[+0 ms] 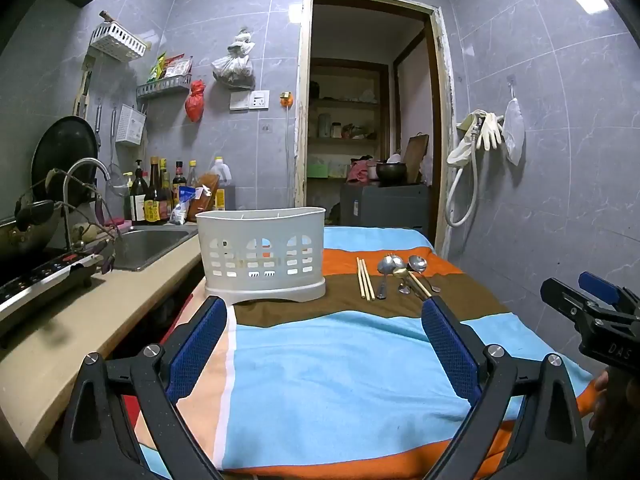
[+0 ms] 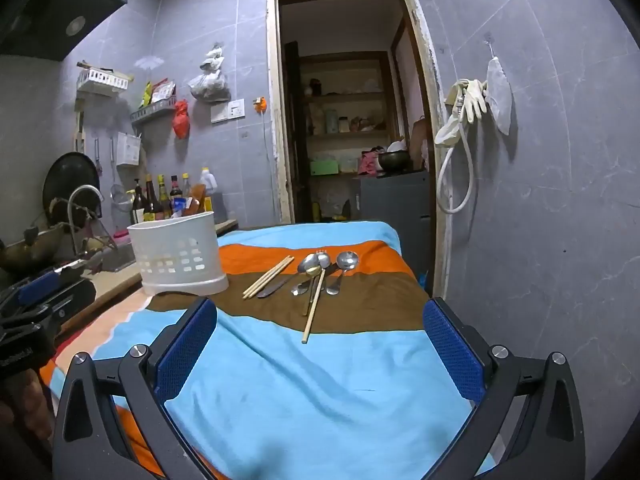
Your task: Organize utensils
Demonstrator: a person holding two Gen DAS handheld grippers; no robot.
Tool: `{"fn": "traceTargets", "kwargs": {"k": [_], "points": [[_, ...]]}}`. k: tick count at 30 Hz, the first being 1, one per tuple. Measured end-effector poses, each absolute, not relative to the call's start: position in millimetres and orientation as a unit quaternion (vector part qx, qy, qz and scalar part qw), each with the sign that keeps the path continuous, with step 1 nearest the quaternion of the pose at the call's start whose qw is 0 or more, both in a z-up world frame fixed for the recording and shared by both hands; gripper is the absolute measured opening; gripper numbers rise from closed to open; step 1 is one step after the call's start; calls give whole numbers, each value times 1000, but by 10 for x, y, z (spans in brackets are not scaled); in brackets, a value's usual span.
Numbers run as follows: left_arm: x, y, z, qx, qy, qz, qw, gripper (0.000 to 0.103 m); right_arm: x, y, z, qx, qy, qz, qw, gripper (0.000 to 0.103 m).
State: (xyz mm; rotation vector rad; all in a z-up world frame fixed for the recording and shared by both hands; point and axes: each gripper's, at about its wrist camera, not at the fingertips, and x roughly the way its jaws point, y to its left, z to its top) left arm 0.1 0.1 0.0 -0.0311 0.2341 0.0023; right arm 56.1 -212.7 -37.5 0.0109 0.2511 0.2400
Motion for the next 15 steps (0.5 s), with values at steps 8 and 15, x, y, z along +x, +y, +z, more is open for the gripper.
{"fn": "traceTargets", "kwargs": {"k": [8, 15], "points": [[7, 4, -3, -15, 116, 0, 993, 96, 550, -2125, -369, 10, 119, 122, 985, 103], [0, 0, 0, -14, 115, 2, 993, 96, 546, -2119, -367, 9, 118, 121, 986, 103]]}}
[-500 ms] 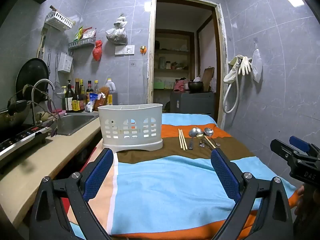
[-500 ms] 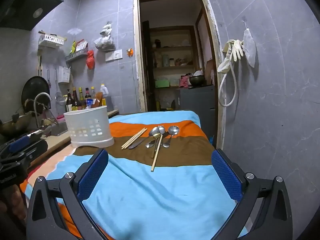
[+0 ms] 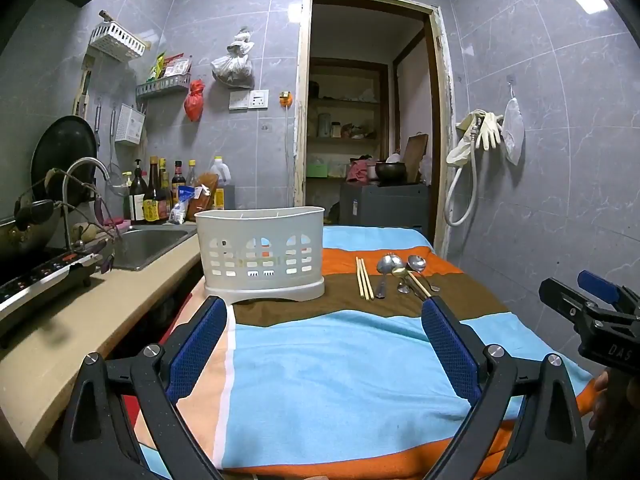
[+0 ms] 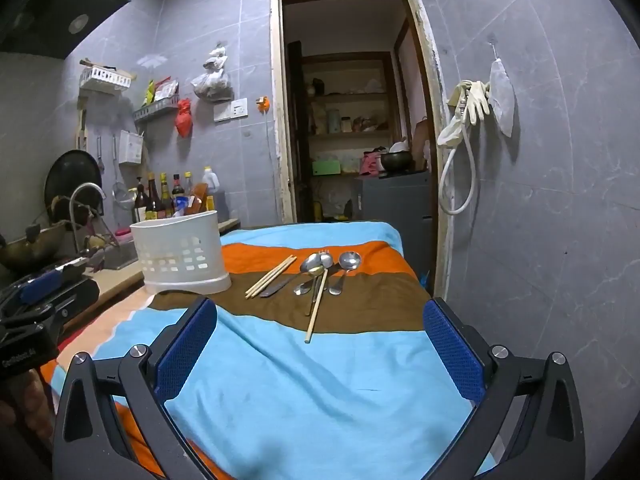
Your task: Organize utensils
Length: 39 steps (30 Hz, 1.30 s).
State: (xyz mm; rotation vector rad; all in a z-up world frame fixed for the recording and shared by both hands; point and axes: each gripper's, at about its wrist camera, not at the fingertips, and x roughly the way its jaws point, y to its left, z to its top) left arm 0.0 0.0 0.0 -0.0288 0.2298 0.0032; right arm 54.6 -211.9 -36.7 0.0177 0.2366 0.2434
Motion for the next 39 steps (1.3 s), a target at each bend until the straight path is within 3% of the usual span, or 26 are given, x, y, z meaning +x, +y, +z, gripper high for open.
{"fn": "traceTargets", "kwargs": {"k": [39], "points": [[23, -29, -11, -15, 118, 1, 993, 96, 548, -2116, -377, 8, 117, 121, 986, 103]]}}
